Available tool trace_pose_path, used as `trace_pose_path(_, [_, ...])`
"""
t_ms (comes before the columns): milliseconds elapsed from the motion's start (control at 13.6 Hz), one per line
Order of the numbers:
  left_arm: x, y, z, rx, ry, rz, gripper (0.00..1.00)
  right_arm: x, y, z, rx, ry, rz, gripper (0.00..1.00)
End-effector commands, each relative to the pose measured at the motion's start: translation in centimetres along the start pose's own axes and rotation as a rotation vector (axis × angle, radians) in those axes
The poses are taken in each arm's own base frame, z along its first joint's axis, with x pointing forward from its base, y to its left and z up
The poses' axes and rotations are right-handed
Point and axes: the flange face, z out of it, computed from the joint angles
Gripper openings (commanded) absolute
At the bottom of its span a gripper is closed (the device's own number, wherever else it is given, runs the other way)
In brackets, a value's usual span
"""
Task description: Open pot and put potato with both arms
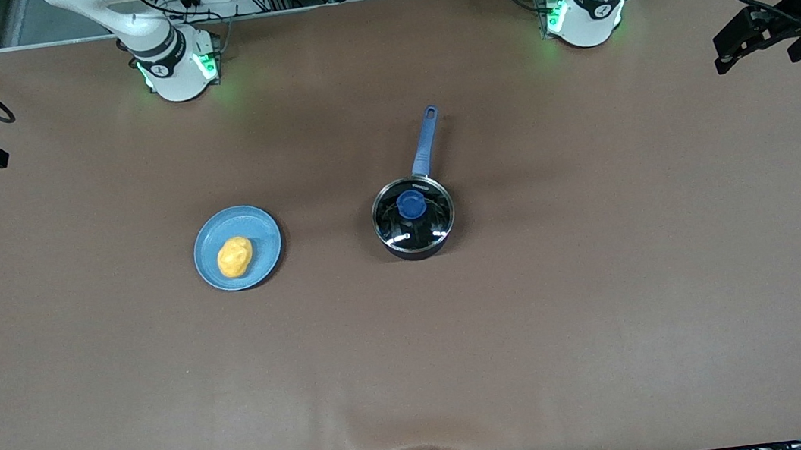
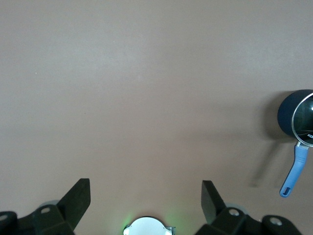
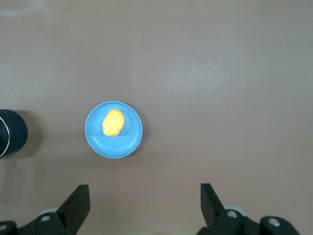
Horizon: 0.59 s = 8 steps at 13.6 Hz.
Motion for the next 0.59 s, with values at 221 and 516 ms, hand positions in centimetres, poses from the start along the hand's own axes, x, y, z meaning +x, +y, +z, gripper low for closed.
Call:
trace_pose_path(221, [0.70, -1.35, -0.64, 0.011, 0.000, -0.004, 1.00, 0.03, 0.13, -0.23, 0.013, -0.005, -0.006, 1.00])
trace_pose_path(516, [0.88, -1.30, -0.20, 0.008, -0.010, 0.001, 1.00, -0.01, 0.13, -0.21, 0.013, -0.008, -0.008, 1.00])
